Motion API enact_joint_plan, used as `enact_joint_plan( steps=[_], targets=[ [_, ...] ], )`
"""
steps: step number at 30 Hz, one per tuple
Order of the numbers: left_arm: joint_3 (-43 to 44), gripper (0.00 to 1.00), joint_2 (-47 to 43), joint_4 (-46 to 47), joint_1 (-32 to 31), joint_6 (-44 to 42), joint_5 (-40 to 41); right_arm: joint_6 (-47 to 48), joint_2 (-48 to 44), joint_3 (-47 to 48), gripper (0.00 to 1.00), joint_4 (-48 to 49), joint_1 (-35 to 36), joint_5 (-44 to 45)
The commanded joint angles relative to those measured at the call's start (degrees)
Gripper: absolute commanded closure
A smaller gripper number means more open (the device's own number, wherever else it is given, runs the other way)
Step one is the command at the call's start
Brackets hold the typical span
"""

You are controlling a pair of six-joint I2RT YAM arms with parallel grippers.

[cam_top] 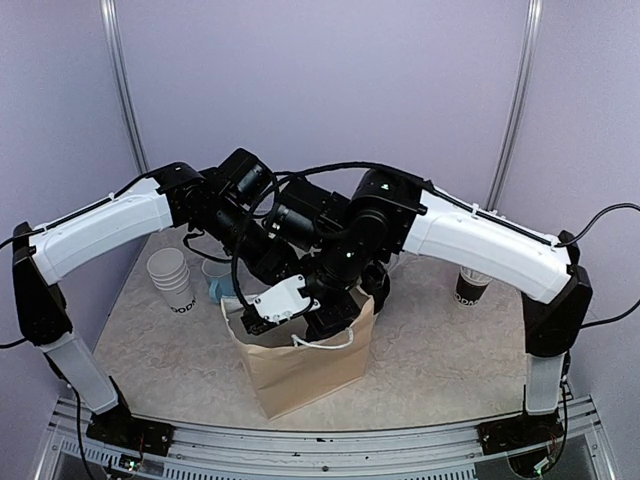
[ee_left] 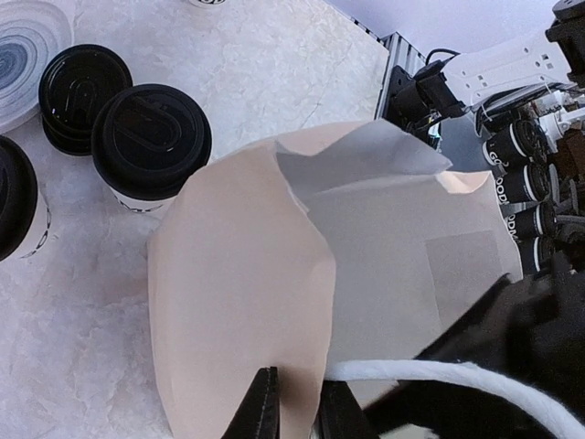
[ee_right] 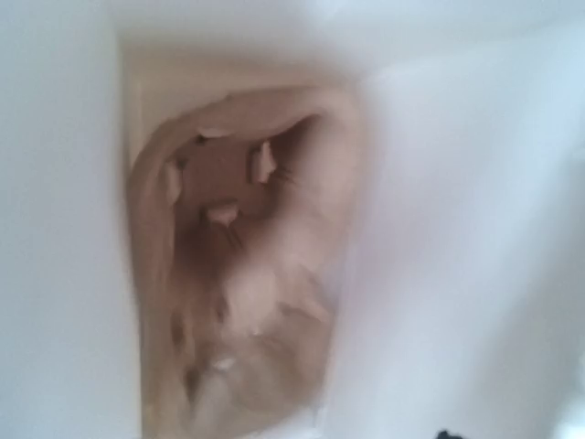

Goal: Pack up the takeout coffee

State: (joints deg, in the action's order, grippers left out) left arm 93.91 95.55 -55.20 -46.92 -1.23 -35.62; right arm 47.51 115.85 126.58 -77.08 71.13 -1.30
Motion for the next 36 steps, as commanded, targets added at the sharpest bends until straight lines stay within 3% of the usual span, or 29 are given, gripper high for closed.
enact_joint_plan(
  steps=[1,8,14,18,21,26,31,36],
  targets=[
    [1.0,0.87,0.3,-2.2,-0.5,-2.1,3.3,3.1,-7.0,2.9,0.32,1.8,-0.9,-7.3],
    [-0.7,0.92,-4.7,-2.3,-4.3,-4.6,10.2,4.7,-12.2,7.2,0.3,-1.8,-7.8,-17.0],
    [1.7,0.95,-6.2,-5.4,-11.8,-2.1,23.2,5.0,-14.2,6.5,0.3,-1.8,-21.6,-20.8],
    [1.1,0.92,-6.2,-5.7,-19.1,1.7,29.2,4.5,-16.1,0.1,0.31,0.6,-31.9,-25.9],
    [0.2,0.92,-6.5,-4.5,-24.1,5.6,31.4,3.8,-20.6,-10.2,0.31,7.2,-37.3,-28.7],
    [3.5,0.93,-5.2,-5.0,-32.8,9.8,37.9,1.1,-26.4,-22.5,0.31,16.4,-40.0,-28.2],
    [5.1,0.93,-2.3,-5.3,-41.5,10.6,41.0,-1.2,-27.3,-26.8,0.31,18.8,-40.4,-28.5],
    [8.4,1.0,1.7,-8.8,-48.4,10.4,49.4,-2.5,-27.3,-28.7,0.31,20.6,-40.5,-29.3]
  ],
)
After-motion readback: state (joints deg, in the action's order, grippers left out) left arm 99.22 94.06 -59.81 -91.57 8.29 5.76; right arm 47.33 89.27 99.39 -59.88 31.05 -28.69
